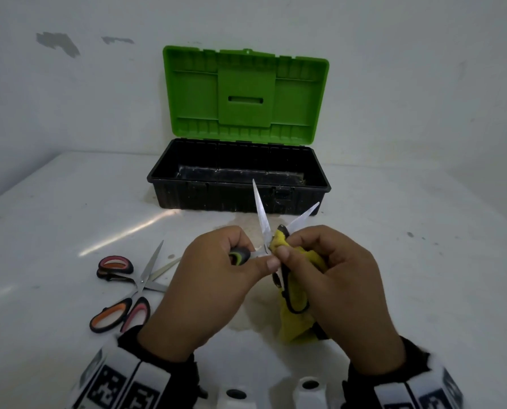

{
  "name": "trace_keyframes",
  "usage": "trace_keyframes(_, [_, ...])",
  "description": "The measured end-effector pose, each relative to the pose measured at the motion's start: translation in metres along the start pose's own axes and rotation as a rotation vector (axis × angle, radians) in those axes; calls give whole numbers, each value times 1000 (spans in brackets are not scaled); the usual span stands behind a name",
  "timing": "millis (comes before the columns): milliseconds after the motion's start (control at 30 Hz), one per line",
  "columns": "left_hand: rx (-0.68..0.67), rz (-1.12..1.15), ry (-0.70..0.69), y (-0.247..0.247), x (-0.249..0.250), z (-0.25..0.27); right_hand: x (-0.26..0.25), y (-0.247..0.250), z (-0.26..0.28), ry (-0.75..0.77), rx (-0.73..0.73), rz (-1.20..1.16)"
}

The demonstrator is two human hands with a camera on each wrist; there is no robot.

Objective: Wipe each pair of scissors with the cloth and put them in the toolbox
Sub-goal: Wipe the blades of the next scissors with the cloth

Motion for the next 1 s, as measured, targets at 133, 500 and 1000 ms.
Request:
trace_keyframes(133, [19, -83, -24, 2, 5, 1, 3, 13, -11, 32, 151, 74])
trace_keyframes(500, [20, -138, -49, 3, 12, -2, 9, 10, -17, -52, 125, 64])
trace_keyframes(1000, [44, -266, -85, 3, 20, 1, 4, 2, -14, -53, 140, 75])
Point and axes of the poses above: each hand's wrist, its own z-axis away from the middle knuckle, its own y-axis out of the back of the hand, x = y × z, the point moved 7 cm from there along -z, towards the middle knuckle, and after that the axes turned 7 degrees about x, right-handed, at the moved point
